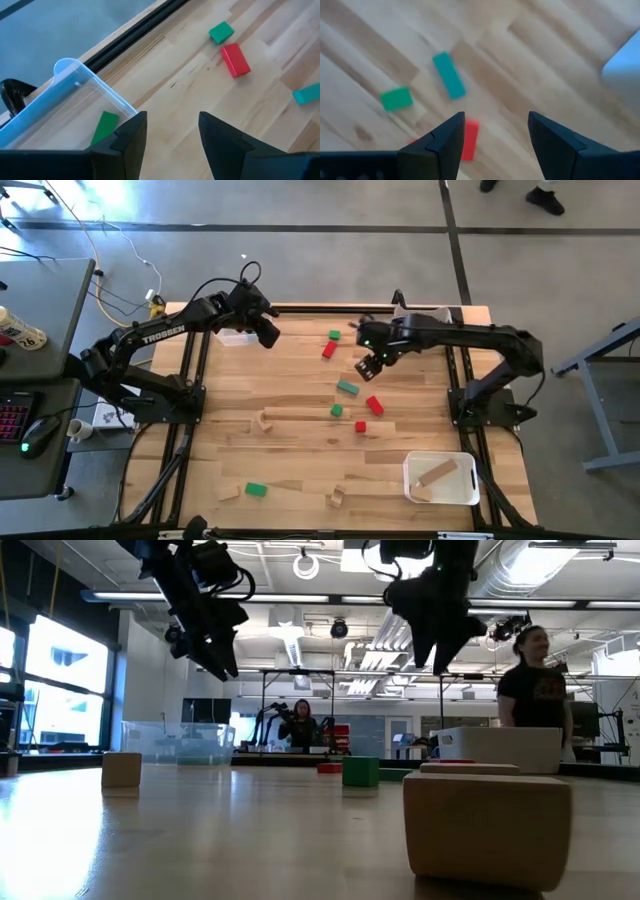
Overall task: Sort & place blocks by color
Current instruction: Put the red block into the gray bin
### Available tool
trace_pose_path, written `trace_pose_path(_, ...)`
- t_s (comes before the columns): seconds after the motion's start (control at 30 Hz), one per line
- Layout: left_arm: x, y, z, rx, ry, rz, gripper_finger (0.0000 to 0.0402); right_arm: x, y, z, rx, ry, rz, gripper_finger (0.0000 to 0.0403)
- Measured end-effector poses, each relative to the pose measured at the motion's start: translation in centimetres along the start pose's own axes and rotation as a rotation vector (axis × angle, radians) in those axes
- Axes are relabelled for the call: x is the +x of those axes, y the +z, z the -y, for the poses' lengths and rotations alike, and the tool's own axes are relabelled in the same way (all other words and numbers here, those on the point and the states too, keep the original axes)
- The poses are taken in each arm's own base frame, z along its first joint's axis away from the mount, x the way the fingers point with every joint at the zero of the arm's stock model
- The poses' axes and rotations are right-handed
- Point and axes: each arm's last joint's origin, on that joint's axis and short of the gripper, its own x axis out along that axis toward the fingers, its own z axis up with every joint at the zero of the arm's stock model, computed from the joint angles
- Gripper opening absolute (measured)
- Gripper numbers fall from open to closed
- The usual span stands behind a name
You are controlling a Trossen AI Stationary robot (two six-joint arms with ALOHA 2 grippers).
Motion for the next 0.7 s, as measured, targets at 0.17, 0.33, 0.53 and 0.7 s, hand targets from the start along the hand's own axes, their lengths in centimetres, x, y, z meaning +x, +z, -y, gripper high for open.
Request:
trace_pose_path(0.17, 0.0, 0.0, 0.0, 0.044, 0.000, 0.000, 0.0168, 2.2, -0.5, -0.8, -0.021, -0.014, -0.152, 0.0204)
trace_pose_path(0.33, 0.0, 0.0, 0.0, 0.081, 0.000, 0.000, 0.0168, 3.3, -0.8, -1.2, -0.035, -0.045, -0.215, 0.0204)
trace_pose_path(0.53, 0.0, 0.0, 0.0, 0.082, -0.003, -0.003, 0.0168, 3.6, -0.8, -1.3, 0.018, -0.047, -0.237, 0.0204)
trace_pose_path(0.7, 0.0, -0.1, 0.0, 0.093, -0.003, -0.016, 0.0168, 3.6, -0.9, -1.4, 0.081, -0.040, -0.248, 0.0204)
